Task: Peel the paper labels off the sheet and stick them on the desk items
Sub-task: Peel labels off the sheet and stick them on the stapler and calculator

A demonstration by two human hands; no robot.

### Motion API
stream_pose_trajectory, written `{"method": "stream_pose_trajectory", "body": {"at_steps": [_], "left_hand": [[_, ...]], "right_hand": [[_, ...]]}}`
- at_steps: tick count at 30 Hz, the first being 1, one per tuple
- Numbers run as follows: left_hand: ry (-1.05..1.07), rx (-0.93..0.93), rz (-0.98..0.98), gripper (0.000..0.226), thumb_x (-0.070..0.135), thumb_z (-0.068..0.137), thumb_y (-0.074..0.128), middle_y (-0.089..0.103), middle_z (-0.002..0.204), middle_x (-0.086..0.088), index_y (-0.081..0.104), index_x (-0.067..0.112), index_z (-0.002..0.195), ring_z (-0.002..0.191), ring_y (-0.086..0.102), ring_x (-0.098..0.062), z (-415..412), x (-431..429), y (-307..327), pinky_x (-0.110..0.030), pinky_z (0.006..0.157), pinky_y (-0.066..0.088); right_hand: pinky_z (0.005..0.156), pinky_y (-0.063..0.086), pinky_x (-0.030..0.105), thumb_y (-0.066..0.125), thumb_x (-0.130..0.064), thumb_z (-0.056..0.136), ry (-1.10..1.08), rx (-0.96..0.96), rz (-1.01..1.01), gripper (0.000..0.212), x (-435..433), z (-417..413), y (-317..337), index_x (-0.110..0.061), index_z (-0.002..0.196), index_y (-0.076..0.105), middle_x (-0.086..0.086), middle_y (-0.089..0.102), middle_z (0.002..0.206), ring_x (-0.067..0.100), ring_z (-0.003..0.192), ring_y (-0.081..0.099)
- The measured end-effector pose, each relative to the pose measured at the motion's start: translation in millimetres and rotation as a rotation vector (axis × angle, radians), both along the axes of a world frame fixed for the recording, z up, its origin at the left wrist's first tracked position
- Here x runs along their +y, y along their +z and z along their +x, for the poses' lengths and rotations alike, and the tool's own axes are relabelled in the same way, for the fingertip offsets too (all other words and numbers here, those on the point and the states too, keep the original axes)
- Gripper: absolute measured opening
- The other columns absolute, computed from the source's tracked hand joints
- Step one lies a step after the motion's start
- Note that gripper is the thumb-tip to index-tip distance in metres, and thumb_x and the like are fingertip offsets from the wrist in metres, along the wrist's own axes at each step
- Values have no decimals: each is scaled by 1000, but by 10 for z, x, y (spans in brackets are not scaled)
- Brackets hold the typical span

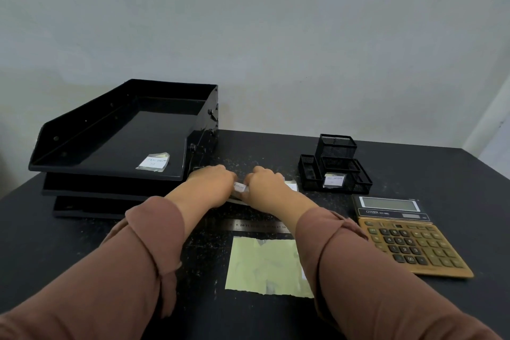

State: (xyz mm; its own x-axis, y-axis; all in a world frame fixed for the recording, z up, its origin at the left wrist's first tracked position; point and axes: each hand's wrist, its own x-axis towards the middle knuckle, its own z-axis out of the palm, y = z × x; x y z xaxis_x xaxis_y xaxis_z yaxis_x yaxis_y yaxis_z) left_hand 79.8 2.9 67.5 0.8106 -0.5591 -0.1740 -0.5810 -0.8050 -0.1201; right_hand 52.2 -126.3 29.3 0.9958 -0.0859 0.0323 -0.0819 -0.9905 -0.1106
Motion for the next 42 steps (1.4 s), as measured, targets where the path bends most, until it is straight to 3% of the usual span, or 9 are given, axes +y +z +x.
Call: {"method": "stream_pose_trajectory", "body": {"at_steps": [6, 10, 14, 18, 21, 28, 31, 37, 42], "left_hand": [[18, 1, -134, 40, 7, 86, 48, 44, 101, -1, 53, 29, 119, 89, 52, -24, 52, 16, -63, -37, 69, 47], [25, 136, -324, 37, 35, 90, 50, 46, 105, 2, 45, 47, 124, 94, 54, -23, 97, 26, -154, -41, 78, 50], [18, 58, -311, 30, 46, 90, 48, 44, 99, 1, 53, 44, 119, 98, 52, -25, 109, 6, -189, -37, 74, 45], [-72, -81, -162, 25, 40, 93, 45, 42, 92, 1, 54, 42, 117, 100, 51, -25, 62, -12, -141, -35, 64, 38], [-125, -151, -40, 26, 29, 93, 45, 48, 103, -2, 55, 33, 116, 104, 51, -27, 51, -55, -74, -36, 61, 36], [-148, -202, 140, 23, 28, 90, 49, 55, 105, -4, 61, 24, 109, 97, 53, -26, 110, -117, 33, -36, 62, 40], [-136, -210, 157, 21, 27, 87, 52, 57, 102, -3, 63, 21, 104, 90, 52, -24, 99, -125, 55, -36, 63, 41], [-57, -252, 142, 30, 7, 83, 53, 55, 112, -7, 57, 13, 112, 104, 51, -27, 23, -131, -40, -35, 75, 43], [25, -178, -25, 42, 6, 81, 54, 51, 111, -8, 46, 11, 121, 103, 51, -27, -18, -14, -118, -34, 70, 40]], "right_hand": [[86, 33, 44, 46, -47, 88, -27, -45, -24, 43, 6, -34, -49, -17, 117, 58, 10, 51, 112, 32, 103, 49], [86, 32, 44, 44, -42, 91, -1, -108, -66, 41, 2, -61, -70, -18, 121, 55, 9, 53, 112, 31, 106, 48], [90, 30, 45, 41, -47, 91, -2, -88, -101, 42, -10, -68, -60, -19, 119, 55, 7, 53, 118, 29, 111, 46], [90, 28, 45, 36, -45, 93, 19, -87, -125, 41, -13, -79, -35, -19, 116, 56, 6, 54, 117, 29, 108, 45], [90, 28, 46, 31, -43, 95, 27, -102, -130, 42, -17, -99, -37, -16, 114, 57, 7, 54, 116, 30, 107, 45], [89, 26, 47, 35, -51, 91, 28, -95, -119, 46, -32, -114, -45, -18, 114, 57, 6, 55, 115, 30, 106, 44], [88, 27, 47, 40, -47, 90, 31, -105, -117, 41, -38, -113, -53, -18, 113, 58, 5, 55, 113, 30, 104, 44], [88, 28, 47, 52, -32, 86, -2, -132, -132, 31, 15, -137, -67, -18, 113, 58, 6, 53, 116, 29, 105, 44], [89, 29, 46, 51, -26, 86, -5, -136, -115, 37, 36, -221, -44, -20, 122, 50, 7, 48, 121, 30, 109, 41]]}}
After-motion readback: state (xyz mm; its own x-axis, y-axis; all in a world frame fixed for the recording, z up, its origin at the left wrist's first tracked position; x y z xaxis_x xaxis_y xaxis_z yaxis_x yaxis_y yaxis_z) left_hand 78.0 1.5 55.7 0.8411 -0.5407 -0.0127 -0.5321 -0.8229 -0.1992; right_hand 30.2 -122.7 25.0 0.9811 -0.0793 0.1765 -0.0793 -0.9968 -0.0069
